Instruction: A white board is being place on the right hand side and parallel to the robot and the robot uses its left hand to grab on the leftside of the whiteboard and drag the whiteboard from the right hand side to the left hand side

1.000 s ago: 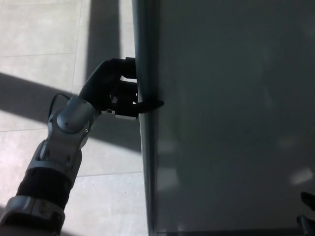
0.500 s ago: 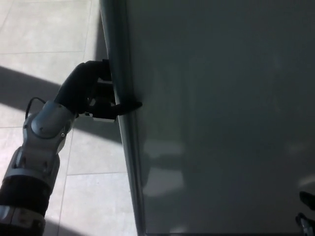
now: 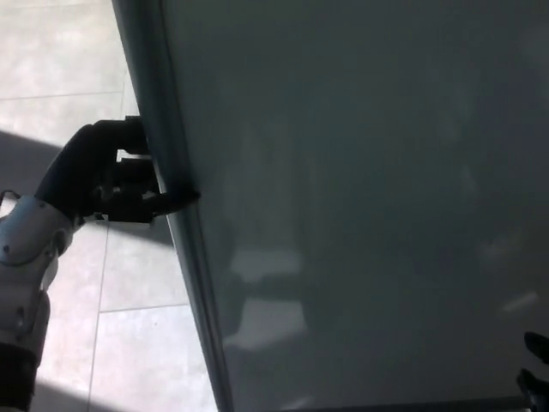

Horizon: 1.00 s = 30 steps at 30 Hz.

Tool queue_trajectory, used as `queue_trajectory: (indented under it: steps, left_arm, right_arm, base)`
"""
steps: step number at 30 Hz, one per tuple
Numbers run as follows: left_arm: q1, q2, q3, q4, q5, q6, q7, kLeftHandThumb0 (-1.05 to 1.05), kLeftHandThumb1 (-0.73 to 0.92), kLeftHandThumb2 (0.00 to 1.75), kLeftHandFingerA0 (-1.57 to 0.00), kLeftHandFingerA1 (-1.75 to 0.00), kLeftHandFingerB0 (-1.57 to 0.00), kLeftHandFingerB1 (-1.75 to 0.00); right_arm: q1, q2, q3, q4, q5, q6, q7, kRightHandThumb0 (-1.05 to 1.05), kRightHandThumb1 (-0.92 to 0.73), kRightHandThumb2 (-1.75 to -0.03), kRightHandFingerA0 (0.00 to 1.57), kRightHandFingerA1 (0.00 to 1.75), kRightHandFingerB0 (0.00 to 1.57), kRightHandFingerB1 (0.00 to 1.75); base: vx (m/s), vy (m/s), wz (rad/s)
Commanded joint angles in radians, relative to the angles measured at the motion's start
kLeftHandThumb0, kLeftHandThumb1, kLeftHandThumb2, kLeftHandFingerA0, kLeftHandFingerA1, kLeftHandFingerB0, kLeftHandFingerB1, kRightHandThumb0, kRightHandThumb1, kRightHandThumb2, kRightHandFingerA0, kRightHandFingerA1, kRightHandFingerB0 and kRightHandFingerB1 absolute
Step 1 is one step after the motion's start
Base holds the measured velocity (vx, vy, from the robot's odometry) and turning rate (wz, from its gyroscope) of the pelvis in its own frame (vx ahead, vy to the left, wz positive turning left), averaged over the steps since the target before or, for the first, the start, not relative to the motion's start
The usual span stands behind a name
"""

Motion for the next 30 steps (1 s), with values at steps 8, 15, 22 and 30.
queue_trajectory:
  steps: [8,15,22,30]
  left_arm:
    - [0.106,0.137,0.178,-0.096,-0.141,0.128,-0.064,-0.2,0.54,0.56,-1.01,-0.81,-0.8,-0.55]
    - [0.131,0.168,0.23,-0.083,-0.166,0.132,-0.095,-0.19,0.55,0.56,-1.02,-0.85,-0.79,-0.57]
    - [0.157,0.199,0.257,-0.059,-0.149,0.082,-0.097,-0.2,0.55,0.56,-1.02,-0.73,-0.81,-0.55]
    - [0.171,0.226,0.278,-0.06,-0.147,0.113,-0.074,-0.19,0.53,0.55,-0.97,-0.72,-0.8,-0.56]
  right_arm:
    - [0.004,-0.008,0.0,0.006,0.001,0.009,0.006,-0.67,-0.86,-0.66,0.31,0.37,0.19,0.29]
    - [0.004,-0.02,0.032,0.007,-0.034,0.005,-0.03,-0.71,-0.74,-0.92,0.26,0.46,0.16,0.4]
    - [0.007,-0.001,0.012,0.006,-0.01,0.001,-0.016,-0.7,-0.72,-0.92,0.26,0.46,0.16,0.41]
    - [0.006,0.01,-0.016,0.009,0.011,0.009,0.019,-0.71,-0.71,-0.91,0.26,0.47,0.15,0.41]
  base:
    - [0.0,0.0,0.0]
    - [0.0,0.0,0.01]
    - [0.0,0.0,0.03]
    - [0.0,0.0,0.0]
